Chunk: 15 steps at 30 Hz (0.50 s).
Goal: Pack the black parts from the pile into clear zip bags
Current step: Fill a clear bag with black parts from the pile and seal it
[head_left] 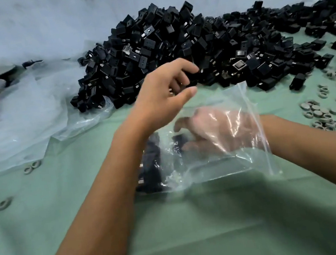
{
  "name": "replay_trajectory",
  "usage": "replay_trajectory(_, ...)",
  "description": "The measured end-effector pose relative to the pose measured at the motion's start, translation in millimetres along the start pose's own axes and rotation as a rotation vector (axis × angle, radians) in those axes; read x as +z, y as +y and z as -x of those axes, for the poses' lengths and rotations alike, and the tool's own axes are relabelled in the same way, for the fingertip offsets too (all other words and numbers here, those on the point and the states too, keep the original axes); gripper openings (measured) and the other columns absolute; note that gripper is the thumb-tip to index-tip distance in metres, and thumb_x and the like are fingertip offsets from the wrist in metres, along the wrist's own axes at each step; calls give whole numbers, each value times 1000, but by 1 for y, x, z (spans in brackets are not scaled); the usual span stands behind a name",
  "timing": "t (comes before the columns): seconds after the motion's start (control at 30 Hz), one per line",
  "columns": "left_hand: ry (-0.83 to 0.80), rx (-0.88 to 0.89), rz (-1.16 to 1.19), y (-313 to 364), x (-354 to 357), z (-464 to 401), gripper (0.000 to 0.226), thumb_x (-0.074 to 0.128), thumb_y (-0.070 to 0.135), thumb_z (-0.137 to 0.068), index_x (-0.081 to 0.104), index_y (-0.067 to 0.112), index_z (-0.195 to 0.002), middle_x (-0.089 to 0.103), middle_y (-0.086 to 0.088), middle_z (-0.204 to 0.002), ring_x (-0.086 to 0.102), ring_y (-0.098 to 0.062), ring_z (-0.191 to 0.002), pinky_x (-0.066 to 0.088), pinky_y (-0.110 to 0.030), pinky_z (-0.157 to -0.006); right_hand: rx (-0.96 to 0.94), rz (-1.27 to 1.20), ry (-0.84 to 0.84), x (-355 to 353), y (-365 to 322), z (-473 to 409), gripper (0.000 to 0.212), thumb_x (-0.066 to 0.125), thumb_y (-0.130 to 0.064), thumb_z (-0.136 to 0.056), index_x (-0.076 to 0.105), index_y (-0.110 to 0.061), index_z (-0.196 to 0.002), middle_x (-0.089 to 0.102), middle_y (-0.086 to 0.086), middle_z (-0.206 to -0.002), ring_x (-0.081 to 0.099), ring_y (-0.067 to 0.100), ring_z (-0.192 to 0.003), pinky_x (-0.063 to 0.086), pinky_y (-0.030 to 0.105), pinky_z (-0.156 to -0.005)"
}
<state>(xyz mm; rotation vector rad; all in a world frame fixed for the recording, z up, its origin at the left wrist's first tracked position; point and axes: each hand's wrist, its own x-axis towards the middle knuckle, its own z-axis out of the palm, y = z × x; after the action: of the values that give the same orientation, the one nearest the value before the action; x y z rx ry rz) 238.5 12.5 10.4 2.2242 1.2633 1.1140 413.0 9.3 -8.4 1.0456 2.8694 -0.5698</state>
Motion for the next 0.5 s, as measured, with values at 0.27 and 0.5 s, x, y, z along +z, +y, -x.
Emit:
replay_trajectory(0.27, 281, -493, 194, -94, -26, 46, 17, 60, 21, -102, 75, 21, -96, 72, -13, -104, 61, -9, -89, 50, -21, -77, 149, 82, 207, 23, -1, -14, 29, 54, -35, -105, 60, -23, -131, 55, -13, -74, 55, -4, -61, 46, 14, -50)
replay_trajectory(0.5, 208, -425, 48, -112, -19, 47, 19, 64, 19, -98, 77, 17, -84, 74, -11, -85, 62, -22, -77, 49, -36, -77, 67, -58, 286, 44, 4, -30, 35, 53, -19, -105, 56, -5, -136, 64, 3, -123, 63, 19, -107, 52, 29, -99)
